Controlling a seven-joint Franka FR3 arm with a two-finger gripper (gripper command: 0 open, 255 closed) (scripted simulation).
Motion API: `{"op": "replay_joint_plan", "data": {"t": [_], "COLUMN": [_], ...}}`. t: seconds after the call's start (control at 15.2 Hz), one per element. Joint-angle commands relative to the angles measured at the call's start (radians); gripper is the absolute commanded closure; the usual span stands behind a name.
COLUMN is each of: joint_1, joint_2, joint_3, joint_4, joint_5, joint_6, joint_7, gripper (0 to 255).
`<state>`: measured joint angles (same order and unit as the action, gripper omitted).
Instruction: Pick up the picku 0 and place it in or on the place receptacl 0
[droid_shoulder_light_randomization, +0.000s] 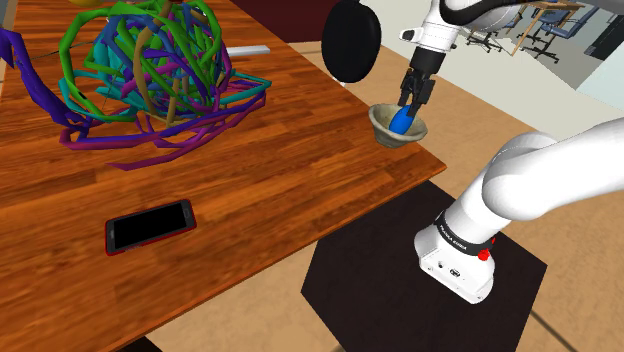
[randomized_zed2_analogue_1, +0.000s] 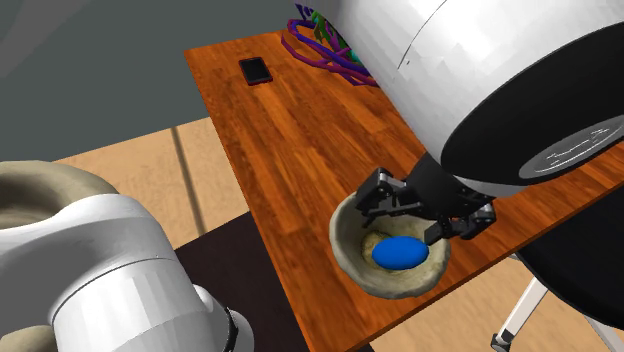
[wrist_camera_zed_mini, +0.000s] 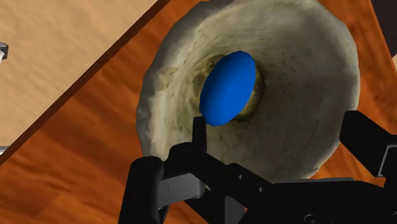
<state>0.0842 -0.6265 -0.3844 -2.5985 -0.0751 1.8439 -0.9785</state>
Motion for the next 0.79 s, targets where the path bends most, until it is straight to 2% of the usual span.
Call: {"op": "replay_joint_plan", "data": {"t": [0.0,0.2,0.73], "joint_1": [0.000,0.003,0.003], "joint_2": [-0.004,-0.002,-0.002], "joint_3": [0.002,0.007,0.007], "joint_4": [0.031,0.126,0.126], "joint_5": [0.001,0.007,0.007], "joint_6": [-0.035,-0.128,-0.128], "joint_7": [0.000,-0.002,-0.002], "gripper": [0,0,0]}}
